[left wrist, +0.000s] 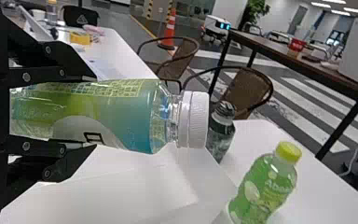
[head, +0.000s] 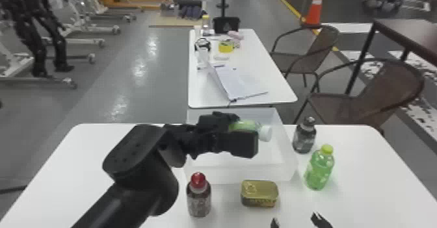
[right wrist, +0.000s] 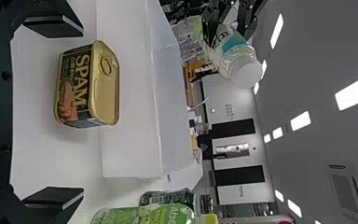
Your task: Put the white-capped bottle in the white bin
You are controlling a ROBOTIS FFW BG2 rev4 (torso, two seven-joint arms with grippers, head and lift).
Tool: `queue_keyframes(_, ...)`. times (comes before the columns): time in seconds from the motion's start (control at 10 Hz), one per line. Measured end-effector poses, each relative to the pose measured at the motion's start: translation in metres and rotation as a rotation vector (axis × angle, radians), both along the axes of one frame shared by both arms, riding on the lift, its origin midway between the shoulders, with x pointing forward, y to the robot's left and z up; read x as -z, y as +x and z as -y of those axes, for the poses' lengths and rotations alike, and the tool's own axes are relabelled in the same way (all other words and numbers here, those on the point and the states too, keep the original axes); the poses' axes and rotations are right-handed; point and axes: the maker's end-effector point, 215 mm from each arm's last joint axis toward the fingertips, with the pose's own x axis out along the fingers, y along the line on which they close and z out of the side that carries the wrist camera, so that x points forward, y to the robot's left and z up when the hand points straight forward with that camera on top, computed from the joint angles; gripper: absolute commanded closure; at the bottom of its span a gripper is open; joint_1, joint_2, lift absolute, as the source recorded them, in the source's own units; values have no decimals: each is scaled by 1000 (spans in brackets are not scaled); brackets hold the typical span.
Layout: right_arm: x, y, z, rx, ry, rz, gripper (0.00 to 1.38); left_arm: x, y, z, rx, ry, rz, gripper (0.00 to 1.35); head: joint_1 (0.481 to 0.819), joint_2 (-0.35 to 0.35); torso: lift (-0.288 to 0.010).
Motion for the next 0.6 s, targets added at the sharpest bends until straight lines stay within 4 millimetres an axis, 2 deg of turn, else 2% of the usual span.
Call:
queue_keyframes(0.2, 0, 1, -2, -4, 1, 1, 96, 20, -21, 31, 89, 57, -11, 122, 549, 0, -100)
queue_keyframes(0.3, 0, 2, -2, -4, 2, 1, 96, 21, -24, 36, 107, 59, -11, 68, 549, 0, -100)
queue_keyframes(0.4, 0, 2, -2, -4, 3, 1, 96, 18, -22, 34, 107, 54, -5, 142, 549, 0, -100)
queue_keyframes(0.6, 0, 2, -2, -3, 3, 1, 96, 3, -8, 17, 74, 21, 11, 160, 549, 0, -100)
